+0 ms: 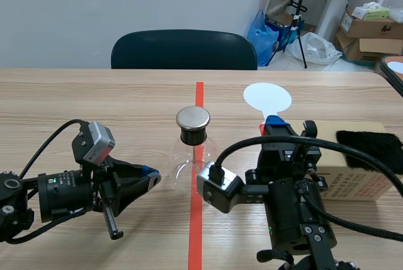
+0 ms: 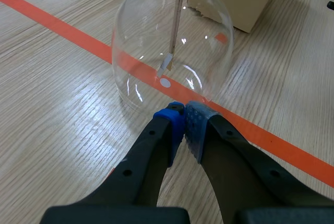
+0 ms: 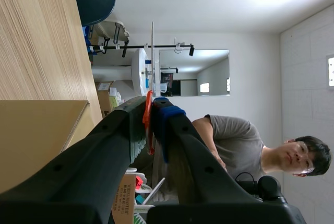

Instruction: Do the electroscope experiment

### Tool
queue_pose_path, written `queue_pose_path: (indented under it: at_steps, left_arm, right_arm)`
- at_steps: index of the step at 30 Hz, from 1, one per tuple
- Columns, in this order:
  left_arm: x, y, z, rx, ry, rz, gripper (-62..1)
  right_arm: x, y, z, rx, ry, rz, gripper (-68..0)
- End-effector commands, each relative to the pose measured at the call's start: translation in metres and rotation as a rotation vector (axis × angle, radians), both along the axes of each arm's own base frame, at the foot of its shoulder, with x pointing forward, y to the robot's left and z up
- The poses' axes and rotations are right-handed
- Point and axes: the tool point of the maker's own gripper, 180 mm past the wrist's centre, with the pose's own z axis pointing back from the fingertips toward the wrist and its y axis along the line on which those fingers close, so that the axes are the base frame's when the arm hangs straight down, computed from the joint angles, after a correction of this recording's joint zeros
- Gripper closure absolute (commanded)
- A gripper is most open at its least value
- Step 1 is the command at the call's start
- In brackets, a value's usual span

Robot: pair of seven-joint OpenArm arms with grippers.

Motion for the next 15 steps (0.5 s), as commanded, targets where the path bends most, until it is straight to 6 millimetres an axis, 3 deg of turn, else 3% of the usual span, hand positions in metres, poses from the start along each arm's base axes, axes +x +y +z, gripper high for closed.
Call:
queue_pose_path:
  at_steps: [1,15]
  left_arm:
    - [0.003,-0.007,0.011,-0.042,-0.021,-0.005,-4.1]
    - [0.003,-0.007,0.011,-0.042,-0.021,-0.005,-4.1]
  right_arm:
    - [0.005,0.001,0.013,0.012,-0.043,0.008,-1.3]
    - [-0.008,0.051,0.013,-0.022,-0.048,0.295,-1.3]
